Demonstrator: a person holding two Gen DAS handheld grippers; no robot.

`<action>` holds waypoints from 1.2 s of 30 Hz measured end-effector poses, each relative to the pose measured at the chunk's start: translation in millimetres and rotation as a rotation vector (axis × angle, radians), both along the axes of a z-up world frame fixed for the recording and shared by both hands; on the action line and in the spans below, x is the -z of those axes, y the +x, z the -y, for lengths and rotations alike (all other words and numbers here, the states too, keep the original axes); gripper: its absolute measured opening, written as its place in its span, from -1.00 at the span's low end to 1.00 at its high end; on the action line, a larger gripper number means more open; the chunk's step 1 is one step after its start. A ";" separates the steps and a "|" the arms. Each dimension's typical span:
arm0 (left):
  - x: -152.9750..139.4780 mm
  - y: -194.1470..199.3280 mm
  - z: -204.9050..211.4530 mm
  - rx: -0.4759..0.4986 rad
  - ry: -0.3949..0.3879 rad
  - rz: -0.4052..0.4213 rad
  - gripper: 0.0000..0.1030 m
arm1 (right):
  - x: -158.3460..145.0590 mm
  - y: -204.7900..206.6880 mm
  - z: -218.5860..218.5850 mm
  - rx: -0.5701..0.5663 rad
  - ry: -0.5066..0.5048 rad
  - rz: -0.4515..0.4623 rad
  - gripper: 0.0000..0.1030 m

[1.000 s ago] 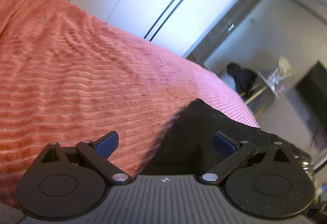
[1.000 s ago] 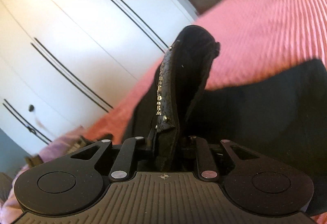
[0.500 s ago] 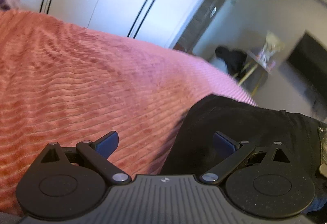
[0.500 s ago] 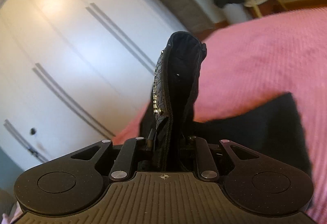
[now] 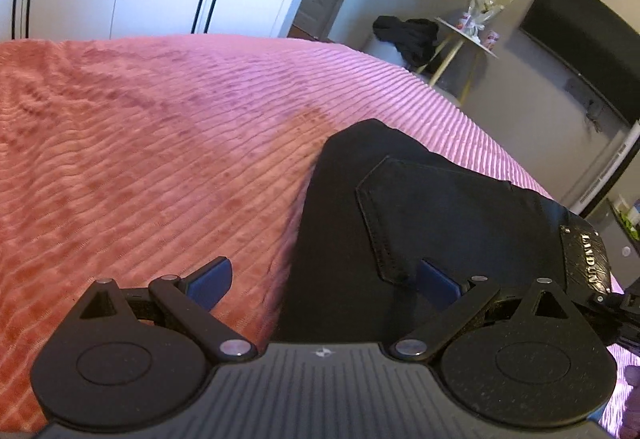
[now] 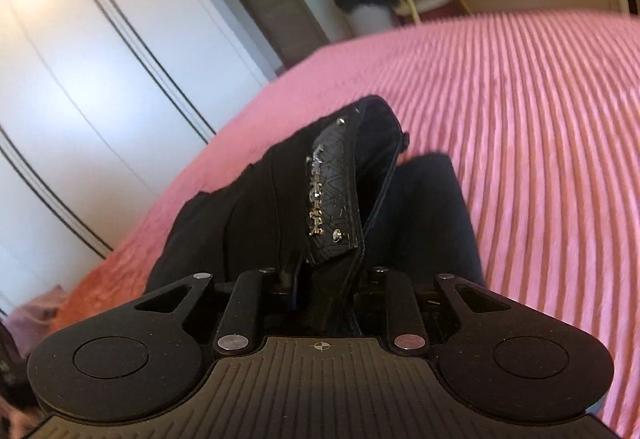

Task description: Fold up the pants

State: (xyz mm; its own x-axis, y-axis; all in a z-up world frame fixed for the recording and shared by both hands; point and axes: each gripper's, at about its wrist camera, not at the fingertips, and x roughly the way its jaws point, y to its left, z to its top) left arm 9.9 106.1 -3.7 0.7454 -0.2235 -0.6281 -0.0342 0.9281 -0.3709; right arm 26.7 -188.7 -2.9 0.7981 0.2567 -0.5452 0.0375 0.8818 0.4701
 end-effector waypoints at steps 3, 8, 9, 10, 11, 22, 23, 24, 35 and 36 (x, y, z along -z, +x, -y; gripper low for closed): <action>2.2 5.6 6.9 0.037 0.027 -0.048 0.92 | 16.9 26.1 -0.3 0.049 -0.102 -0.134 0.02; 8.7 9.3 20.7 0.130 0.065 -0.108 0.92 | -0.3 9.2 19.9 0.204 -0.011 -0.108 0.13; 9.5 9.8 22.4 0.137 0.071 -0.109 0.92 | -8.3 5.6 19.1 0.219 -0.029 -0.068 0.11; 10.9 10.8 23.4 0.144 0.070 -0.114 0.92 | -14.2 6.4 14.9 0.211 -0.050 -0.038 0.09; 12.7 12.3 24.1 0.151 0.065 -0.121 0.92 | -20.5 9.9 7.0 0.181 -0.079 -0.011 0.06; 14.8 11.7 27.0 0.165 0.063 -0.118 0.93 | -15.7 118.9 -98.6 -0.018 -0.400 -0.076 -0.44; 15.1 11.8 27.4 0.168 0.060 -0.117 0.93 | -7.0 129.7 -99.2 -0.015 -0.428 -0.116 -0.57; 16.6 13.3 27.8 0.172 0.055 -0.118 0.93 | 1.1 136.3 -100.3 -0.012 -0.443 -0.137 -0.61; 23.9 22.5 27.1 0.177 0.036 -0.129 0.93 | 7.7 84.0 -101.5 -0.084 -0.391 -0.094 -0.61; 23.1 21.8 27.4 0.175 0.038 -0.127 0.93 | 6.6 68.5 -99.7 -0.078 -0.354 -0.090 -0.60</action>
